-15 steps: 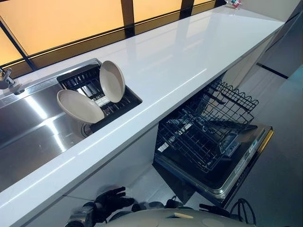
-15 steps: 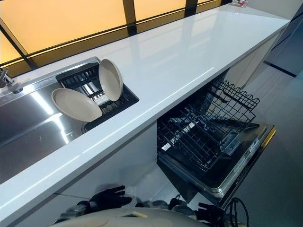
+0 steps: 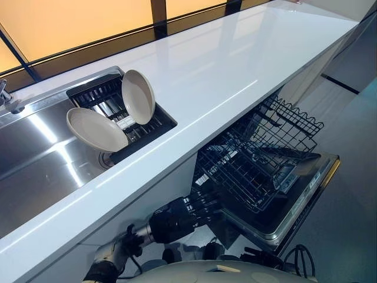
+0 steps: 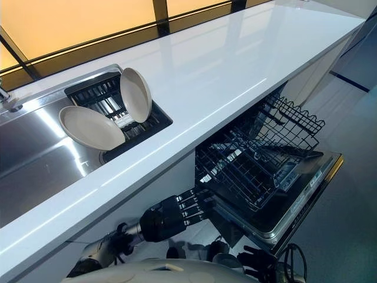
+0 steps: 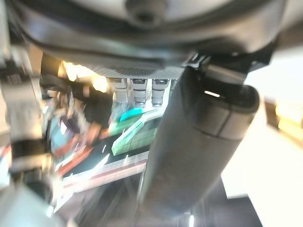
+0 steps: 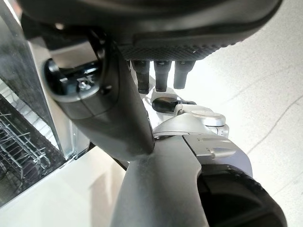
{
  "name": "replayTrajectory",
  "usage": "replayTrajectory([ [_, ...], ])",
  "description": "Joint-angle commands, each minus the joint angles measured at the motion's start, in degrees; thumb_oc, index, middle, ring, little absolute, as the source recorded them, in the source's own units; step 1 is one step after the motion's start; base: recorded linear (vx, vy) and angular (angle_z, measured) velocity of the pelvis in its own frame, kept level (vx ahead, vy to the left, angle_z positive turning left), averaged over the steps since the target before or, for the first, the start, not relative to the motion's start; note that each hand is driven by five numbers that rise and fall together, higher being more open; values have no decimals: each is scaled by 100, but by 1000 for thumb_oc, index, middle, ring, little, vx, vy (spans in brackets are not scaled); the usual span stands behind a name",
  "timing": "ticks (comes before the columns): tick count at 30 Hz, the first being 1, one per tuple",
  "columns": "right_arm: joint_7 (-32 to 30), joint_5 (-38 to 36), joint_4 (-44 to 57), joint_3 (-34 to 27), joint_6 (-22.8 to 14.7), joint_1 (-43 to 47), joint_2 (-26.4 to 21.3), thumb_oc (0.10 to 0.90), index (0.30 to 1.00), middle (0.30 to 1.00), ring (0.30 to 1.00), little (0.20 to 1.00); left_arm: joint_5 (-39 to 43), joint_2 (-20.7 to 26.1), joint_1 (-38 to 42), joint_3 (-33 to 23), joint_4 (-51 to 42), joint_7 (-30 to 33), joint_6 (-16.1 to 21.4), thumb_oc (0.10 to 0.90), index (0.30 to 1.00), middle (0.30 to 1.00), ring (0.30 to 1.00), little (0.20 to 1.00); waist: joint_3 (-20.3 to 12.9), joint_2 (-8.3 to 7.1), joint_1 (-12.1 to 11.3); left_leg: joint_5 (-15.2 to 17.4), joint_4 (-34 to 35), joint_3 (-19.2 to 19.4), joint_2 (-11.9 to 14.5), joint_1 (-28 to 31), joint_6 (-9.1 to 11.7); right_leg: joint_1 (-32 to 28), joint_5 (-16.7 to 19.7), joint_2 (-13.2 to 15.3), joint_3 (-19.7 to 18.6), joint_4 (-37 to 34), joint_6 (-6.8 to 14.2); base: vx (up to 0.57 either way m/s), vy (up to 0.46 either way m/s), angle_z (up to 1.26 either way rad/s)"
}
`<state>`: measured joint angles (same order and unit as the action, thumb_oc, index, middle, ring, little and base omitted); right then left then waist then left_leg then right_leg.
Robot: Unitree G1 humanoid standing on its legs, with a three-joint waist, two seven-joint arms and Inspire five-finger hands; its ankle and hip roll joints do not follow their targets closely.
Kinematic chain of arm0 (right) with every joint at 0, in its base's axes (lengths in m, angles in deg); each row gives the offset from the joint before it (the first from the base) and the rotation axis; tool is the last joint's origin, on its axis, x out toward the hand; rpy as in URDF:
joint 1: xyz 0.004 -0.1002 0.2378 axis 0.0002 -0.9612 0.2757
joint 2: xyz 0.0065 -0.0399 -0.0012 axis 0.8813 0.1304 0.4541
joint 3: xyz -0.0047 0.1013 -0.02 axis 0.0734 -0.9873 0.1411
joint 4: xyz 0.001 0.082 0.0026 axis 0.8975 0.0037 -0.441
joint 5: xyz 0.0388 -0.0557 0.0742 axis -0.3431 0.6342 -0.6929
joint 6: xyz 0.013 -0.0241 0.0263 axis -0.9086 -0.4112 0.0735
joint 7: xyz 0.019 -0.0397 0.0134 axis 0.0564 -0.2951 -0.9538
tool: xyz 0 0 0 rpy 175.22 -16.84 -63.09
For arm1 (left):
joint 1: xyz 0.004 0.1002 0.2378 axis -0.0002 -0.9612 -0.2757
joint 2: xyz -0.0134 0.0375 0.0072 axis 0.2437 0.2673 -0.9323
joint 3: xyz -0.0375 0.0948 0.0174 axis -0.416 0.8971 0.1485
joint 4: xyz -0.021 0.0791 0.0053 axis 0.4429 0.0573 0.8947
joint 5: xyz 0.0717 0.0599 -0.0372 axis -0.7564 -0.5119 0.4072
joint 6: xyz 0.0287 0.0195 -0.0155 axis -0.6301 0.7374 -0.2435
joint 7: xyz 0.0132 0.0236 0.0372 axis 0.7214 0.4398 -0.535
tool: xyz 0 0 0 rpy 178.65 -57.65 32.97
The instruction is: Pick up plates and place into dishwasher.
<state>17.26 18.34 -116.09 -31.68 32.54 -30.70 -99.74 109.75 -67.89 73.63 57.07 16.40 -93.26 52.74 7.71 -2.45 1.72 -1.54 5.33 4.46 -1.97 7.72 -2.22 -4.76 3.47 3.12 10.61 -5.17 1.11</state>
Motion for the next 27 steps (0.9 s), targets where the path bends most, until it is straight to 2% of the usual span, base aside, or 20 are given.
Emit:
replayTrajectory([
  [1, 297, -96, -351, 237, -196, 392, 175, 800, 900, 900, 900, 900, 2379, -455, 677, 445, -1384, -309, -413, 800, 900, 900, 900, 900, 29, 250, 6, 679, -33, 150, -86, 9, -11, 46, -644, -241, -70, 583, 320, 11, 8, -15],
  [3, 251, -127, -392, 352, -205, 428, 205, 800, 900, 900, 900, 900, 3574, -461, 923, 628, -2106, 513, -140, 800, 900, 900, 900, 900, 7, 253, 49, 697, -33, 182, -91, 14, -8, 25, -653, -251, -101, 551, 316, 11, 15, -11],
  [4, 218, -139, -391, 399, -191, 439, 226, 800, 900, 900, 900, 900, 4088, -427, 1056, 676, -2433, 1029, 141, 800, 900, 900, 900, 900, -3, 258, 65, 698, -33, 183, -97, 16, -10, 20, -653, -259, -117, 547, 318, 9, 19, -4],
  [5, 179, -167, -390, 453, -180, 445, 249, 800, 900, 900, 900, 900, 4358, -422, 1164, 673, -2720, 1565, 546, 800, 900, 900, 900, 900, -10, 261, 74, 703, -33, 181, -103, 22, -17, 13, -661, -264, -132, 547, 316, 0, 0, 0],
  [7, 103, -217, -356, 529, -173, 419, 291, 800, 900, 900, 900, 900, 4293, -381, 1353, 574, -3155, 2575, 1813, 800, 900, 900, 900, 900, -17, 262, 83, 707, -33, 179, -117, 30, -31, 3, -664, -269, -141, 544, 313, 0, 0, 0],
  [8, 66, -231, -338, 556, -190, 387, 311, 800, 900, 900, 900, 900, 4007, -294, 1422, 476, -3277, 2925, 2430, 800, 900, 900, 900, 900, -1, 265, 88, 707, -33, 167, -124, 49, -40, -13, -676, -271, -135, 555, 312, 0, 0, 0],
  [10, 7, -274, -284, 558, -231, 285, 320, 800, 900, 900, 900, 900, 2823, 37, 1517, 214, -3425, 3597, 4161, 800, 900, 900, 900, 900, 0, 280, 70, 692, -33, 141, -134, 44, -46, -20, -682, -270, -104, 558, 312, 0, 0, 0],
  [11, -20, -283, -201, 538, -232, 196, 305, 800, 900, 900, 900, 900, 1524, 280, 1510, 56, -3461, 4344, 5342, 800, 900, 900, 900, 900, -3, 298, 58, 679, -33, 115, -143, 34, -45, -15, -686, -268, -84, 563, 314, 0, 0, 0],
  [12, -46, -265, -97, 505, -233, 82, 287, 800, 900, 900, 900, 900, 205, 561, 1494, -130, -3487, 5517, 6191, 800, 900, 900, 900, 900, -1, 316, 43, 672, -33, 70, -161, 33, -54, -32, -688, -262, -47, 547, 323, -15, 33, 0],
  [13, -71, -283, -47, 494, -261, -7, 282, 800, 900, 900, 900, 900, -1041, 810, 1495, -304, -3476, 6565, 6619, 800, 900, 900, 900, 900, -21, 329, 20, 659, -33, 29, -181, 11, -67, -31, -680, -259, -19, 521, 326, 2, 29, 4],
  [14, -106, -333, -49, 505, -358, -129, 301, 800, 900, 900, 900, 900, -3180, 1164, 1517, -610, -3406, 8317, 6759, 800, 900, 900, 900, 900, -30, 330, -6, 674, -33, -38, -213, 38, -95, -87, -718, -257, 27, 503, 328, 12, 13, 11],
  [15, -114, -351, -91, 502, -446, -196, 315, 800, 900, 900, 900, 900, -4254, 1415, 1541, -840, -3329, 9143, 6670, 800, 900, 900, 900, 900, -63, 322, -26, 683, -33, -69, -233, 33, -114, -98, -739, -256, 54, 494, 325, 23, 1, 20],
  [16, -93, -373, -161, 481, -541, -251, 322, 800, 900, 900, 900, 900, -5011, 1676, 1559, -1153, -3273, 9590, 6451, 800, 900, 900, 900, 900, -106, 306, -53, 691, -33, -86, -251, 26, -123, -106, -760, -260, 77, 487, 321, 7, -6, 20],
  [17, -88, -379, -175, 477, -555, -254, 323, 800, 900, 900, 900, 900, -5009, 1708, 1561, -1205, -3276, 9699, 6480, 800, 900, 900, 900, 900, -123, 302, -56, 674, -33, -87, -254, 3, -123, -88, -744, -259, 82, 479, 318, 10, -13, 23],
  [18, -56, -393, -235, 440, -612, -286, 318, 800, 900, 900, 900, 900, -6054, 1986, 1572, -1464, -3258, 10204, 6044, 800, 900, 900, 900, 900, -167, 284, -82, 674, -33, -97, -265, -8, -125, -93, -752, -265, 94, 469, 314, 12, -15, 19],
  [19, -35, -379, -277, 397, -635, -296, 310, 800, 900, 900, 900, 900, -6671, 2266, 1584, -1631, -3213, 10533, 5728, 800, 900, 900, 900, 900, -210, 280, -105, 671, -33, -112, -275, -20, -127, -91, -751, -273, 97, 456, 312, 29, -18, 14],
  [21, 30, -359, -362, 305, -672, -301, 277, 800, 900, 900, 900, 900, -7282, 2842, 1588, -2030, -3152, 10643, 5069, 800, 900, 900, 900, 900, -271, 278, -145, 662, -33, -123, -286, -27, -110, -101, -752, -281, 112, 434, 308, 39, -11, 9],
  [23, 37, -329, -365, 270, -661, -302, 267, 800, 900, 900, 900, 900, -7549, 3094, 1547, -2177, -3083, 10609, 4736, 800, 900, 900, 900, 900, -298, 289, -157, 652, -33, -130, -293, -30, -102, -104, -745, -288, 110, 421, 307, 31, 6, 11],
  [24, 14, -290, -346, 243, -622, -304, 243, 800, 900, 900, 900, 900, -7761, 3466, 1458, -2394, -2922, 10503, 4373, 800, 900, 900, 900, 900, -318, 320, -178, 640, -33, -132, -297, -34, -91, -110, -739, -292, 106, 404, 304, 23, 22, 12],
  [27, -28, -209, -275, 208, -509, -295, 191, 800, 900, 900, 900, 900, -7995, 4073, 1246, -2687, -2520, 10479, 3924, 800, 900, 900, 900, 900, -326, 372, -214, 629, -33, -164, -307, -32, -89, -119, -738, -291, 88, 391, 300, 14, 20, 2],
])
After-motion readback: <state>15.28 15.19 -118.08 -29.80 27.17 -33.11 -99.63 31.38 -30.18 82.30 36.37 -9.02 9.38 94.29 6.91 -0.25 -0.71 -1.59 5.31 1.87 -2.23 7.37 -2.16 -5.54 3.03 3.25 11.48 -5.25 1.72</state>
